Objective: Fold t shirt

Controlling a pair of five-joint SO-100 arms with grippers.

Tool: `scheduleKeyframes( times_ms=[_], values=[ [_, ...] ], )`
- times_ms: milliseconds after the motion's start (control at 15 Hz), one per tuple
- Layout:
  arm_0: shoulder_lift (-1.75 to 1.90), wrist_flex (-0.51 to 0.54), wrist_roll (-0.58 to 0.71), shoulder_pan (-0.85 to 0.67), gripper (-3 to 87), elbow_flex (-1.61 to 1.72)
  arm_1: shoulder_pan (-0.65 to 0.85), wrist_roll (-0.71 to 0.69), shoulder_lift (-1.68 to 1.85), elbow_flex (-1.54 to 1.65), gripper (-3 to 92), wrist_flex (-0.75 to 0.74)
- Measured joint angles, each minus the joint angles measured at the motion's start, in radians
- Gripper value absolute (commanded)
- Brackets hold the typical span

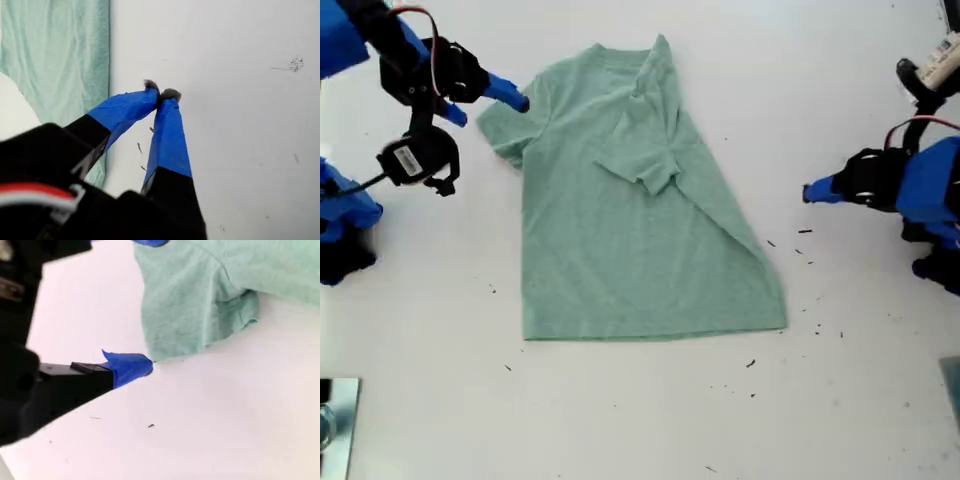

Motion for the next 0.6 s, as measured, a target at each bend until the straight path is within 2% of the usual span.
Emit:
scheduleKeyframes(
  times_ms=[67, 133, 200, 267, 333, 600],
  values=[
    [-0.063, -0.046, 0.0, -0.003, 33.0, 0.008, 0.0, 0.0, 0.0, 0.0, 2.4, 0.0],
    [-0.14, -0.089, 0.0, -0.003, 27.3, 0.008, -0.005, 0.0, 0.0, 0.0, 2.4, 0.0],
    [-0.207, -0.132, 0.0, -0.003, 19.1, 0.009, -0.011, 0.002, 0.0, 0.0, 2.4, 0.0],
    [-0.261, -0.155, -0.005, -0.008, 6.2, 0.003, -0.015, 0.005, 0.0, 0.0, 2.4, 0.0],
    [-0.324, -0.184, 0.012, -0.018, 2.2, 0.0, -0.017, 0.008, 0.0, 0.0, 2.4, 0.0],
    [-0.153, -0.175, 0.008, -0.008, -0.2, 0.002, -0.02, 0.008, 0.0, 0.0, 2.4, 0.0]
  ],
)
